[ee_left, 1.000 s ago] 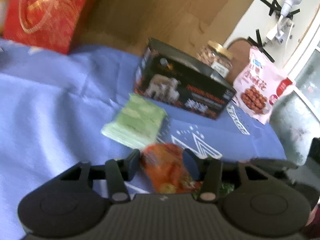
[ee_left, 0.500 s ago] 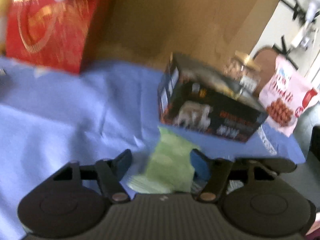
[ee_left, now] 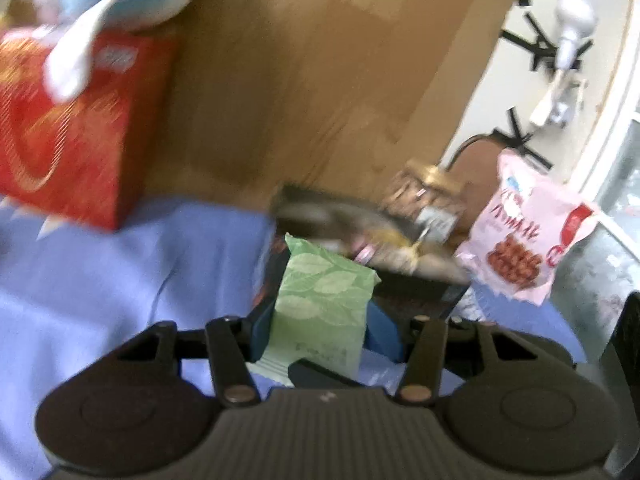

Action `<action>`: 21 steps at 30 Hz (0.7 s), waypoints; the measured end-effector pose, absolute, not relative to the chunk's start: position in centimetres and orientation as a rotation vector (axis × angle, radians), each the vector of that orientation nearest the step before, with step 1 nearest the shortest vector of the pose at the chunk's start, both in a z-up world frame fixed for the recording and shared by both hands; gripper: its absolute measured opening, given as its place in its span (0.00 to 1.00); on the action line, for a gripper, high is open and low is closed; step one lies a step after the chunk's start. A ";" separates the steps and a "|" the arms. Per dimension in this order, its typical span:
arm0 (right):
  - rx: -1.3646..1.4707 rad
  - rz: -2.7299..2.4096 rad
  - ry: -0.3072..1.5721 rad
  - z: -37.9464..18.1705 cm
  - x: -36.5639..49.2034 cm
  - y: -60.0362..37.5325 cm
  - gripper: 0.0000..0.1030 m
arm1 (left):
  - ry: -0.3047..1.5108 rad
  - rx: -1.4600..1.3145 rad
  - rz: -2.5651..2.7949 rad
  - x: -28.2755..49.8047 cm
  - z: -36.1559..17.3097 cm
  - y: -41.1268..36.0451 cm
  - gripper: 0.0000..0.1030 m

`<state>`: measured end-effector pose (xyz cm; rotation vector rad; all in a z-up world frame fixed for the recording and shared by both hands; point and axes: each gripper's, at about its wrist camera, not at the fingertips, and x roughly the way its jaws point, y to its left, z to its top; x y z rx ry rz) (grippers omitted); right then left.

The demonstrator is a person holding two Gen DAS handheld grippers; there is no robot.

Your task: Organize snacks

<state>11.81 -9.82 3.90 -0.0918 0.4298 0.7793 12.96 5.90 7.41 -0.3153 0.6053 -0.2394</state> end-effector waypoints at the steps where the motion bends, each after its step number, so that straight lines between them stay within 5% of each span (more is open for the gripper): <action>1: -0.082 0.757 0.413 4.3 12.3 -10.2 0.44 | 0.590 -0.303 -0.259 13.9 8.2 5.3 0.48; 8: 0.010 0.602 0.401 5.8 18.2 -14.3 0.43 | 0.535 -0.251 -0.339 20.5 10.0 0.2 0.49; 12: 0.020 0.495 0.444 4.7 21.1 -15.5 0.44 | 0.549 -0.245 -0.298 22.8 8.7 -1.4 0.66; 21: 0.151 0.492 0.459 3.2 18.3 -18.8 0.45 | 0.490 -0.238 -0.312 16.1 8.7 1.7 0.69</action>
